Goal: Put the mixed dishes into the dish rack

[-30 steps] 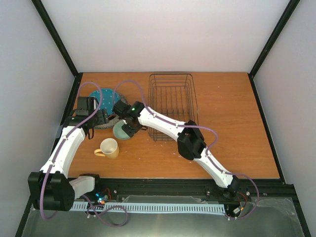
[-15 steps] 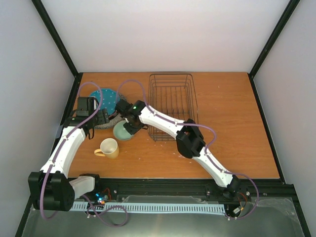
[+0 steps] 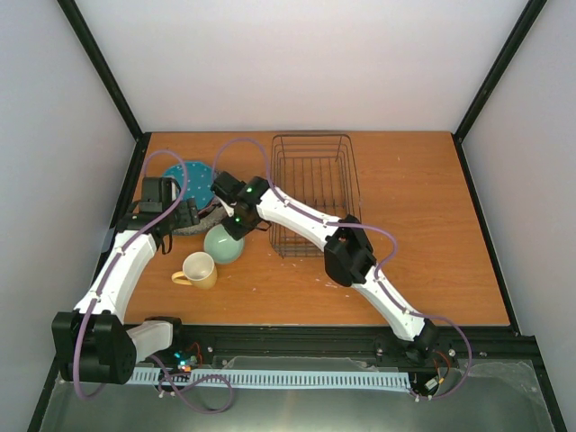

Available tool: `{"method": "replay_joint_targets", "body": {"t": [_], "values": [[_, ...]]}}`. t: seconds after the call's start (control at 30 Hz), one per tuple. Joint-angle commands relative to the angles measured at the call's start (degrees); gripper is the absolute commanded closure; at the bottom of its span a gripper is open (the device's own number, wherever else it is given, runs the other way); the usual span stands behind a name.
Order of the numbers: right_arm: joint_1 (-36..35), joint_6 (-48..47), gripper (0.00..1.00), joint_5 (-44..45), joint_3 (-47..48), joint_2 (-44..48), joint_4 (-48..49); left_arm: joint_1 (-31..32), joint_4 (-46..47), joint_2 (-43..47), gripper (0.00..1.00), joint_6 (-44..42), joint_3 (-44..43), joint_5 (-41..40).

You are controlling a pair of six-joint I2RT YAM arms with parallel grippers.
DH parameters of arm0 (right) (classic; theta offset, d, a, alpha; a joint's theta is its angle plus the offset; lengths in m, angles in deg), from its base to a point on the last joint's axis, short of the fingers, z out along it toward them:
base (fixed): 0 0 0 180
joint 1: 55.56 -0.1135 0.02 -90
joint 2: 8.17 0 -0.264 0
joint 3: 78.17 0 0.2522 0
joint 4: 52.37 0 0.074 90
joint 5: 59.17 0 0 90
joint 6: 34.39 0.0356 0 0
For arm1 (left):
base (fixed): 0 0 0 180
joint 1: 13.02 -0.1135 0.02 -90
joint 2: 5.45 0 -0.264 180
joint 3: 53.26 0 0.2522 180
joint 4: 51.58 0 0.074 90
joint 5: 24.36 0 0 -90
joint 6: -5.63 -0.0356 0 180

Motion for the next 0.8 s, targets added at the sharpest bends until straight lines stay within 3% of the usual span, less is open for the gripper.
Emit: {"method": "replay_joint_targets", "body": {"t": [0.0, 0.23, 0.4, 0.53, 0.77], "values": [[0.33, -0.25, 0.97, 0.68, -0.45, -0.02, -0.48, -0.19, 1.71, -0.02, 0.12, -0.61, -0.01, 0.46], [2.2, 0.61, 0.97, 2.91, -0.6, 5.56, 0.23, -0.21, 4.15, 1.97, 0.12, -1.33, -0.48, 3.41], [5.61, 0.31, 0.97, -0.27, -2.28, 12.99, 1.29, -0.2, 9.7, 5.86, 0.06, -1.61, -0.24, 12.73], [10.3, 0.59, 0.97, -10.35, -8.74, 21.92, 5.07, -0.28, 15.93, 8.98, 0.0, -0.38, -0.02, 21.32], [17.42, 2.71, 0.97, -34.18, -20.84, 36.26, 12.83, -0.29, 27.59, 8.97, 0.0, 2.73, 0.51, 39.52]]}}
